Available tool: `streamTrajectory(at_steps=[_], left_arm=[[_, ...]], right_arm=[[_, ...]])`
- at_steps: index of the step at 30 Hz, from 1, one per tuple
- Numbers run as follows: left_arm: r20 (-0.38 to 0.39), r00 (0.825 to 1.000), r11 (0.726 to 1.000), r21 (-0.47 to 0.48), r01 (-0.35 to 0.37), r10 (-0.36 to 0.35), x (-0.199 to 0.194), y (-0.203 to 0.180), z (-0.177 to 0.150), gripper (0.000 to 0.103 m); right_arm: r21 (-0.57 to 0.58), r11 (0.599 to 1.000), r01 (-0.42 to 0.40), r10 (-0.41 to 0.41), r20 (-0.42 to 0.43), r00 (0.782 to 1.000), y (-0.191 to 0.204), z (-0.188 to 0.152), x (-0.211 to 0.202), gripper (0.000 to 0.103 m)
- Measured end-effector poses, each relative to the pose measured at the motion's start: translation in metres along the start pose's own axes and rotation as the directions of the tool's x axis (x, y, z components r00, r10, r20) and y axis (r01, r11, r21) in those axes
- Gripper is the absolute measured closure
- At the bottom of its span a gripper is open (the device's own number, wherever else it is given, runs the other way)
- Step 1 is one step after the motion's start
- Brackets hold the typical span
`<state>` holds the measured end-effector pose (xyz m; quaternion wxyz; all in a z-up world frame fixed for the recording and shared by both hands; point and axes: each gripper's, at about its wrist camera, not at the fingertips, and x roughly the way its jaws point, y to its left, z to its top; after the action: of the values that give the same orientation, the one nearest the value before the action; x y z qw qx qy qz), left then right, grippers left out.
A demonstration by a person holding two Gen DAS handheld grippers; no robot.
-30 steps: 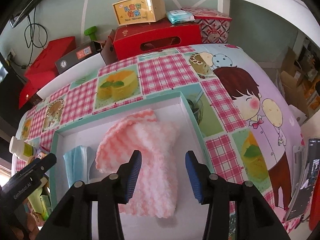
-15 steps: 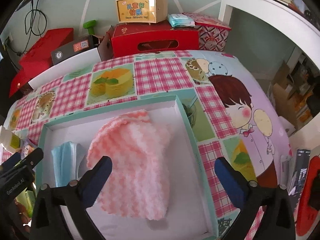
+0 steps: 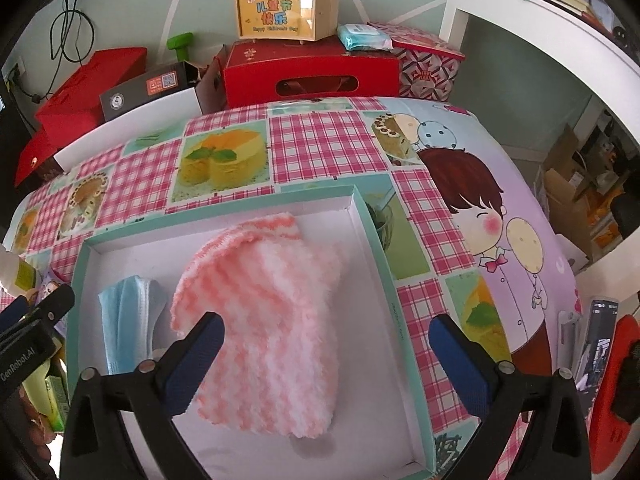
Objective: Organize soft objects
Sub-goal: 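Move both open tools back toward the pile of items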
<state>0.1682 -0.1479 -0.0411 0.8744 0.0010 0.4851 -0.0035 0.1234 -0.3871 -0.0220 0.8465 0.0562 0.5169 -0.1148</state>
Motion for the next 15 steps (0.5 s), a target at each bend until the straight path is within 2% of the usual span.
streamTrajectory(at_steps=[7,15], left_arm=[[-0.014,1.000,1.000,-0.019,-0.025,0.025,-0.005,0.015,0.007,0.003],[0.011,0.999,0.996,-0.076,-0.048,0.049,-0.024,0.050,0.018,0.003]], right_arm=[[0.001,1.000,-0.006,0.006,0.014,1.000,0.003,0.002,-0.007,0.000],[-0.019,0.999,-0.033,0.034,0.032,0.999,0.017,0.004,-0.015,0.000]])
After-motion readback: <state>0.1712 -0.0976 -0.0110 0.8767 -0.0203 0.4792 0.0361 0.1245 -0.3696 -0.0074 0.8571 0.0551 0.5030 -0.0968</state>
